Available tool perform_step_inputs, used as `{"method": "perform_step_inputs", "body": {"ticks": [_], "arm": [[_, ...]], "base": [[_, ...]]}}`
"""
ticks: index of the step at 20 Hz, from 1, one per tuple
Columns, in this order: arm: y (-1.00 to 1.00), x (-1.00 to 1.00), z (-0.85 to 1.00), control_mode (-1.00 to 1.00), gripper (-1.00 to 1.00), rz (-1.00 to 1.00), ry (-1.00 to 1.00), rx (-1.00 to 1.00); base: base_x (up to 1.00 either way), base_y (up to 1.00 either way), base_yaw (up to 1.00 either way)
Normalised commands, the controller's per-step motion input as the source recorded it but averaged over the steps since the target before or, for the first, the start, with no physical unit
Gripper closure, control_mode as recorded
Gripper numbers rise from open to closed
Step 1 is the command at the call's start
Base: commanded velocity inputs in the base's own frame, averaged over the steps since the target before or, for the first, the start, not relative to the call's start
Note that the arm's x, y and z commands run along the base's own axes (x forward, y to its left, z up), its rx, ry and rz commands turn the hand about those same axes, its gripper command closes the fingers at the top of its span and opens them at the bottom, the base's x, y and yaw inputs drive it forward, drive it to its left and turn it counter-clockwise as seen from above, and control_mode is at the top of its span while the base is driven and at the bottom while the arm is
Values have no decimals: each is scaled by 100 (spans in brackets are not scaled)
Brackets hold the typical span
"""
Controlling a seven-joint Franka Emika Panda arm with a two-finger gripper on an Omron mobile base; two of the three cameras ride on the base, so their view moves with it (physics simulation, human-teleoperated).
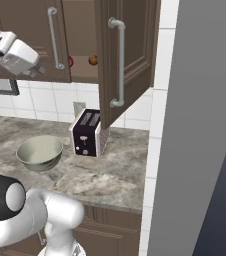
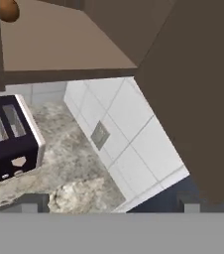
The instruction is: Open the cabinet. Pick the peach and pear from the cabinet and place them into the bowl. Then close the cabinet.
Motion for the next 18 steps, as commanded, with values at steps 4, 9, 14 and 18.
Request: {"method": "perform_step_inputs", "body": {"ticks": [4,9,14,18], "arm": [[5,26,0,-100,-100,37,-19,0],[0,8,0,-100,-100,25,-24,3],[0,20,-3,-100,-100,13,-21,8],[0,18,-1,-100,-100,13,-17,8]], "base": [[0,0,0],[0,0,0],[0,0,0],[0,0,0]]}}
